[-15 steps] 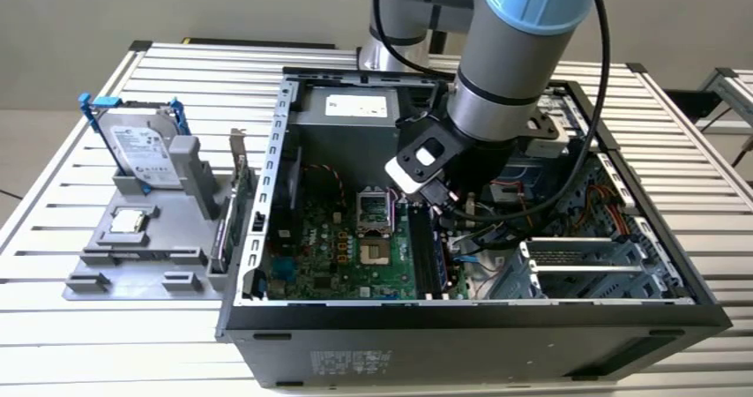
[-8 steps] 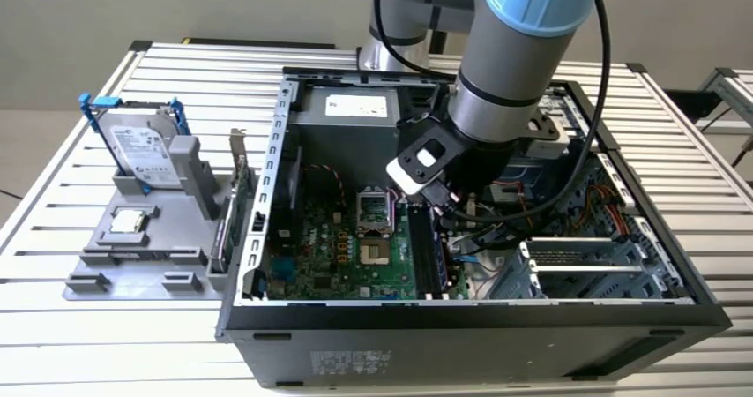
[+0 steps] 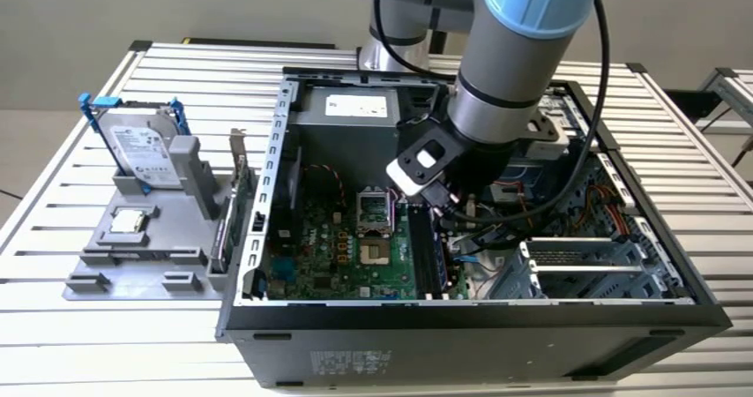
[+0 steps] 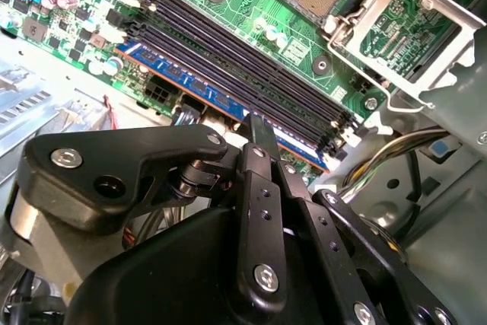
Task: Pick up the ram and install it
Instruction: 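Press down the ram until it locks into place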
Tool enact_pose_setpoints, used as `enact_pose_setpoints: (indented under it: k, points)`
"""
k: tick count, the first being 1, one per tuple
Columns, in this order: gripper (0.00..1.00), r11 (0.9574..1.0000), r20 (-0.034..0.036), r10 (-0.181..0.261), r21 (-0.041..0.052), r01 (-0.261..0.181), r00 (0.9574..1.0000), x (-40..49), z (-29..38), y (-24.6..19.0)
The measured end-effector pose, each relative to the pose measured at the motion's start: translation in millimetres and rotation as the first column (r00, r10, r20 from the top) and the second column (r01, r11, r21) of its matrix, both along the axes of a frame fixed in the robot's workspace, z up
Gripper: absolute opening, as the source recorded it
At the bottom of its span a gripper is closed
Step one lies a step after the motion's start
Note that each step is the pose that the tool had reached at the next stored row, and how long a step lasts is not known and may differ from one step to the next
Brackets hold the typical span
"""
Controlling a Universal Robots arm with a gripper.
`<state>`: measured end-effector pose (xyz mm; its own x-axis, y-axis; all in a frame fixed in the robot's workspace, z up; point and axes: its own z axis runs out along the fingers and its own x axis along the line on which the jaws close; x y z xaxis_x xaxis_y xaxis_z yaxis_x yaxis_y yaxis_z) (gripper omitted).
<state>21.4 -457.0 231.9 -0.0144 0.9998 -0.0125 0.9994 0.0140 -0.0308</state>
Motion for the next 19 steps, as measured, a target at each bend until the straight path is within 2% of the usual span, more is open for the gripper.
enact_pose_setpoints:
  k: [19]
  points:
    - [0.00, 1.0000, 0.0000, 0.000, 0.0000, 0.000, 1.0000, 0.0, -5.9, 0.0]
